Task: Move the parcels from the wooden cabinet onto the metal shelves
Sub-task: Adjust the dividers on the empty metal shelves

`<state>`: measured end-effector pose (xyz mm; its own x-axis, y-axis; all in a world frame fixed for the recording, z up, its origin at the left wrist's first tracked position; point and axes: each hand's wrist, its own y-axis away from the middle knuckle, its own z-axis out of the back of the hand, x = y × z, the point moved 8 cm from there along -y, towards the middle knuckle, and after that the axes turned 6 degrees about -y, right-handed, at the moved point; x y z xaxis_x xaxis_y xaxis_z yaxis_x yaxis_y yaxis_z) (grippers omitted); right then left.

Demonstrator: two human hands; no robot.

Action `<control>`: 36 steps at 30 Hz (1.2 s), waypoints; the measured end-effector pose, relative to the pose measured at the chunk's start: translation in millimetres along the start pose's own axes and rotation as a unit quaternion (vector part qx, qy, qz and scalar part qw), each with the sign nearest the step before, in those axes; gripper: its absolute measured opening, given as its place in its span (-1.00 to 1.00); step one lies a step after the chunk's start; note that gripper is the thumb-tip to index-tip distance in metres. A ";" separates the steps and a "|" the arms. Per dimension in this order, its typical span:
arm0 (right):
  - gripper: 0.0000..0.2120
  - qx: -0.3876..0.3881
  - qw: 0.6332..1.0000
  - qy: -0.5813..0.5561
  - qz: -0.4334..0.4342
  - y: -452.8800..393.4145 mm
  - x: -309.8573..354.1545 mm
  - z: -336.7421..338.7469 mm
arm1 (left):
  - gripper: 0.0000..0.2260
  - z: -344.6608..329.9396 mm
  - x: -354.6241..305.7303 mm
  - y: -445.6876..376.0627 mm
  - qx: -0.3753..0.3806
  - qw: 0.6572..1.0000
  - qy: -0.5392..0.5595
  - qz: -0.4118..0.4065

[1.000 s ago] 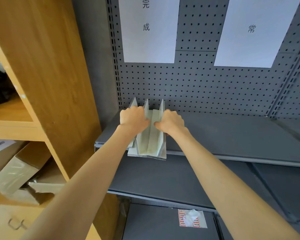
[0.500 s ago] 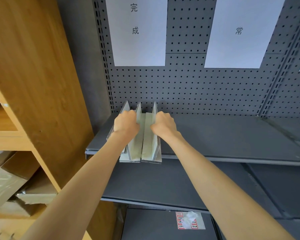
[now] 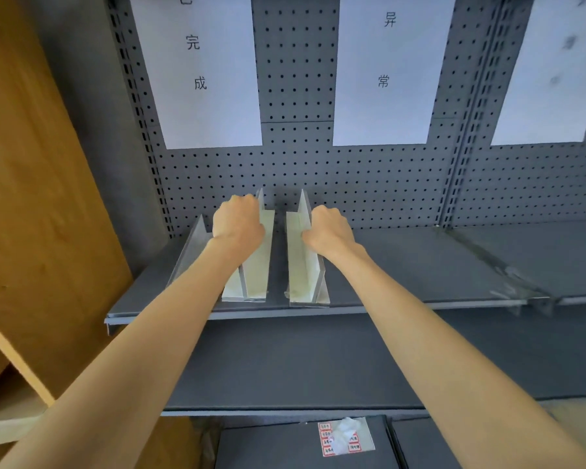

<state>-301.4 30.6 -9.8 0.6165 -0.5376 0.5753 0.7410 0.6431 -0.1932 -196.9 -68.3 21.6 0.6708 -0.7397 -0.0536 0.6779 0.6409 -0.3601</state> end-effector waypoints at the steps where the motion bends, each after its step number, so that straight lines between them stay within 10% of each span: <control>1: -0.65 -0.006 1.000 0.000 -0.002 2.0 -8.0 10.6 | -0.93 3.6 -12.2 0.4 -0.003 1.000 -0.001 -0.006; 36: -0.65 -0.091 0.992 0.070 -0.059 58.1 -394.5 333.1 | -0.88 7.9 -476.7 42.8 -0.026 0.995 0.029 -0.094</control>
<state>-590.1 461.7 16.8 0.5444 -0.6821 0.4883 0.8380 0.4686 -0.2796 -485.2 313.3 39.2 0.5147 -0.8567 -0.0333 0.7725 0.4802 -0.4156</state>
